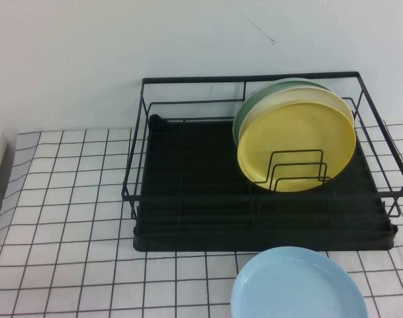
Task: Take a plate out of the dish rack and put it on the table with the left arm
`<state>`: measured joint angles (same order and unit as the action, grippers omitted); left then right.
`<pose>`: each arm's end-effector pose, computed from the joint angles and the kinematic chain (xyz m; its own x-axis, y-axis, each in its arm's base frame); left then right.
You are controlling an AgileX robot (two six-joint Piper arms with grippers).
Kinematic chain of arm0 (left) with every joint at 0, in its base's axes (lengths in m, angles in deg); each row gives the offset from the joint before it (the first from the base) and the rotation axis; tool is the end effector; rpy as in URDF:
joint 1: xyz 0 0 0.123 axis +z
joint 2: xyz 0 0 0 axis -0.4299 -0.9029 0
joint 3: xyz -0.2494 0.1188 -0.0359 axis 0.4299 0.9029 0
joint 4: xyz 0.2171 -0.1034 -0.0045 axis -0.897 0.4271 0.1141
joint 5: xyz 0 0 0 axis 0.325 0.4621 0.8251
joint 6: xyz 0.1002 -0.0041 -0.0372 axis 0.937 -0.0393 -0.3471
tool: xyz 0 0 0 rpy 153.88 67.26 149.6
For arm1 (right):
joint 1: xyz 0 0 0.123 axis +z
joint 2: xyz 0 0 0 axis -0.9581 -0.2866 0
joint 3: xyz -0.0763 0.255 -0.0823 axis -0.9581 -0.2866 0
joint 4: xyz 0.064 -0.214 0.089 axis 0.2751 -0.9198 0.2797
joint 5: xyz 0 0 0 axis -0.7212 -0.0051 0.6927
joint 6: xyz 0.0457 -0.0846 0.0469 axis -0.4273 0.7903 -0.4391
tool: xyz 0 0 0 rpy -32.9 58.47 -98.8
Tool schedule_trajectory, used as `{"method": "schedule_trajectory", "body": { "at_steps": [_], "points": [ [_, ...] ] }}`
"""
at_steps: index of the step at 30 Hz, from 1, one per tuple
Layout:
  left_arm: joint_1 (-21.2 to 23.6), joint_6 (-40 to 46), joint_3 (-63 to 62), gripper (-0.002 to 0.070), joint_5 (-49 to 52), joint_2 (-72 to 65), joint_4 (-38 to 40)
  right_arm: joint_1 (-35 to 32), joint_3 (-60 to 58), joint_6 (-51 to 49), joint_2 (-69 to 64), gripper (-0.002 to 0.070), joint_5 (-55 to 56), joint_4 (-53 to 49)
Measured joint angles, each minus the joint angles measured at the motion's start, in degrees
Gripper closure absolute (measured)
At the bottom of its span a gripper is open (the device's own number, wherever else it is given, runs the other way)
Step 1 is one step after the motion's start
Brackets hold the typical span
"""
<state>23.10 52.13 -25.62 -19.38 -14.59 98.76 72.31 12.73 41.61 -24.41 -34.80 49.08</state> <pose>0.0667 -0.0115 0.1983 -0.0884 -0.6565 -0.7491 0.0847 0.7444 -0.6623 0.0634 0.0007 0.1713 -0.2659 -0.1149 -0.9571 -0.0307 0.9934 -0.1107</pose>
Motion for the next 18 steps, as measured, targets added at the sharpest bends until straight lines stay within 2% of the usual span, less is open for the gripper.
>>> {"method": "schedule_trajectory", "body": {
  "at_steps": [3, 7, 18],
  "points": [
    [-0.22, 0.39, 0.00, 0.0678, 1.49, 0.00, 1.27, 0.00, 0.00, 0.00, 0.00, 0.0678, 0.00, 0.00],
    [-0.58, 2.34, -3.96, 0.0678, 9.21, -2.15, 0.99, 0.00, 0.00, 0.00, 0.00, 0.0678, 0.00, 0.00],
    [-0.58, 18.55, -21.75, 0.0678, 27.66, -26.38, -0.45, 0.00, 0.00, 0.00, 0.00, 0.0678, 0.00, 0.00]
  ]
}}
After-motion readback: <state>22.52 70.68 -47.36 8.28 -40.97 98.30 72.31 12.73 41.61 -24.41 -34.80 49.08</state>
